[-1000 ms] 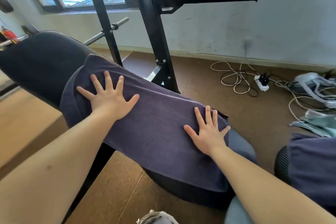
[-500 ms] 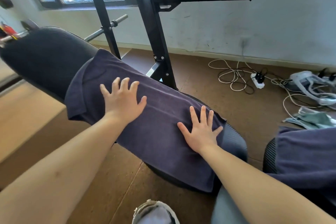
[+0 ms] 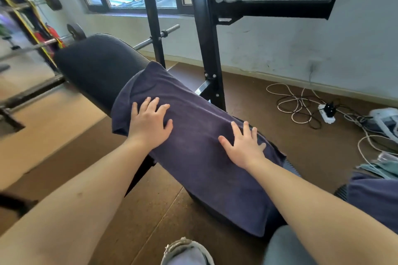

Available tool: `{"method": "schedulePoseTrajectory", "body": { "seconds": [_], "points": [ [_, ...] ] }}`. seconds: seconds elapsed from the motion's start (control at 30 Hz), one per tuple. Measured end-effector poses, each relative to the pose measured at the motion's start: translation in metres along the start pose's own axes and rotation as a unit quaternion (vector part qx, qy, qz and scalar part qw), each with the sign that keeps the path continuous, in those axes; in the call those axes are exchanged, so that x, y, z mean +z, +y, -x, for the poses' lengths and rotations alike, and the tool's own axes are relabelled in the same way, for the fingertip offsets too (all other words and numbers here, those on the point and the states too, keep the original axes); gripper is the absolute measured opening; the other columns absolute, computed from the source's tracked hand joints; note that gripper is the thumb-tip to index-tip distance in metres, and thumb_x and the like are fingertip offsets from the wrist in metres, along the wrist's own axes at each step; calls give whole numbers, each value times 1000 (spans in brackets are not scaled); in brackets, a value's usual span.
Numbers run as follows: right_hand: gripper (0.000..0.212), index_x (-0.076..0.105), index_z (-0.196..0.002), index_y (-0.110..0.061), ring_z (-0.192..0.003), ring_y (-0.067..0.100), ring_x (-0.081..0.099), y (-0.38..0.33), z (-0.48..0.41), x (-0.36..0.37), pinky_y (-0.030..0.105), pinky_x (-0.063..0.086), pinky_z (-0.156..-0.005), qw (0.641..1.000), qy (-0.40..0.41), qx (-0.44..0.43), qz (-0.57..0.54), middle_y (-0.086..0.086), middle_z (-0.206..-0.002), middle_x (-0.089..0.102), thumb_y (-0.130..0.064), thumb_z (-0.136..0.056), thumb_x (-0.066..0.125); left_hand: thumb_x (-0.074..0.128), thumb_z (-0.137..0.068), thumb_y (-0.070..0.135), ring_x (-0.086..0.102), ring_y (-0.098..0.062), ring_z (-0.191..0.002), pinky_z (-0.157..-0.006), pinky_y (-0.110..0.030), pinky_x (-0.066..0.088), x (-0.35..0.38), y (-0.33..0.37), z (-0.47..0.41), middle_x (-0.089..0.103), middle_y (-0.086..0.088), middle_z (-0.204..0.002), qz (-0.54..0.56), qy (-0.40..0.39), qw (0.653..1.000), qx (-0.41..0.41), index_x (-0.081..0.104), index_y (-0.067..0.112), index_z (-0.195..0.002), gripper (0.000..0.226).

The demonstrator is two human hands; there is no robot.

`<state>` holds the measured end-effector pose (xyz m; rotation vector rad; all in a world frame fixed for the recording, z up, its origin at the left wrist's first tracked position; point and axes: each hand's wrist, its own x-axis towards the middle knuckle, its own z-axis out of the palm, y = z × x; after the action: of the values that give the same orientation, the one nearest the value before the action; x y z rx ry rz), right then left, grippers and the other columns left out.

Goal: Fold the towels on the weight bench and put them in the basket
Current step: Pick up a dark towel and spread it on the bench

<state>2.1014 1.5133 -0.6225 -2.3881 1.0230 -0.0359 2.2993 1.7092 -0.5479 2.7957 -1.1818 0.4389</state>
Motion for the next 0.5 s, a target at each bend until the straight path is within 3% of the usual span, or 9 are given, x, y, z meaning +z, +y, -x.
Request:
{"method": "schedulePoseTrajectory", "body": {
  "seconds": [0.23, 0.5],
  "points": [
    [64, 21, -162, -33, -159, 26, 5, -108, -34, -6, 63, 18, -122, 985, 13, -173, -13, 0, -171, 17, -56, -105, 38, 51, -100, 40, 33, -33, -148, -124, -56, 19, -27, -59, -2, 43, -10, -158, -40, 20, 998, -47, 55, 27, -143, 45],
    [61, 24, -161, -34, -158, 27, 9, -202, -82, -8, 68, 18, -120, 962, 34, -268, 47, 0, -171, 18, -52, -105, 39, 44, -101, 47, 24, -34, -152, -123, -59, 14, -34, -86, -25, 34, -9, -163, -76, 32, 992, -98, 45, 31, -150, 52]
  ]
}}
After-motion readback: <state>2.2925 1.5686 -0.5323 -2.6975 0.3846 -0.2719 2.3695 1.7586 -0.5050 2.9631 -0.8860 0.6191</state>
